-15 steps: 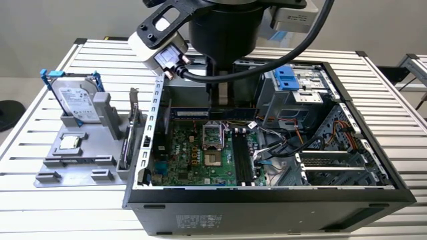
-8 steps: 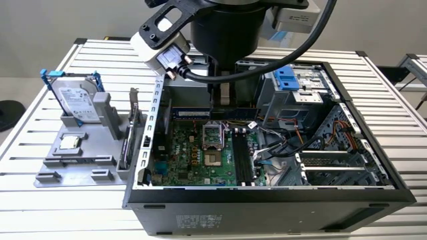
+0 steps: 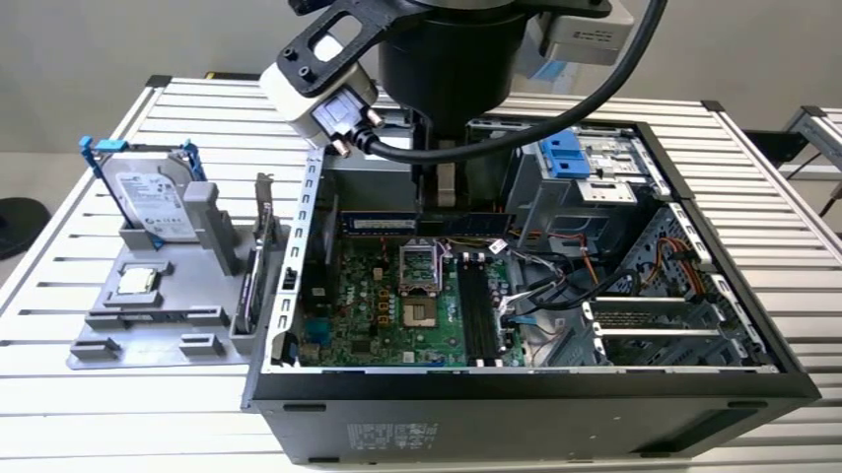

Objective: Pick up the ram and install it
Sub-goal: 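Pick up the ram and move it above insertion slot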

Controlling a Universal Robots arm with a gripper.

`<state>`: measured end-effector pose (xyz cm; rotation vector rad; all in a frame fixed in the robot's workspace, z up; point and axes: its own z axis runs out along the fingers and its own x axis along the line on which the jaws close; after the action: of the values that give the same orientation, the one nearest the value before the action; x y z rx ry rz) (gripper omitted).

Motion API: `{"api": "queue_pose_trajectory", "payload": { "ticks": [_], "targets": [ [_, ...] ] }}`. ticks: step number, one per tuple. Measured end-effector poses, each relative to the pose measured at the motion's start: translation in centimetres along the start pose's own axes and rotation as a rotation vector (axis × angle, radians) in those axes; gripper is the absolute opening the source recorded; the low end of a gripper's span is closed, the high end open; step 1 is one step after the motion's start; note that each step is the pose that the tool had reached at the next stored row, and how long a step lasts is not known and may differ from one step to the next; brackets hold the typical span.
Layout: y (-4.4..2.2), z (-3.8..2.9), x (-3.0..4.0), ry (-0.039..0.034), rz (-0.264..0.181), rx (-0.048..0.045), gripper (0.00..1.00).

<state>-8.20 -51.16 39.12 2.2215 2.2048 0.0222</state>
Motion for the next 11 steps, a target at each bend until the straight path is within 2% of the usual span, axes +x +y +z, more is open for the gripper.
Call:
{"api": "queue_pose_trajectory", "payload": {
  "ticks": [11],
  "targets": [
    [0.26,0.01,0.00,0.0000,0.000,0.0000,0.00]
  ]
}}
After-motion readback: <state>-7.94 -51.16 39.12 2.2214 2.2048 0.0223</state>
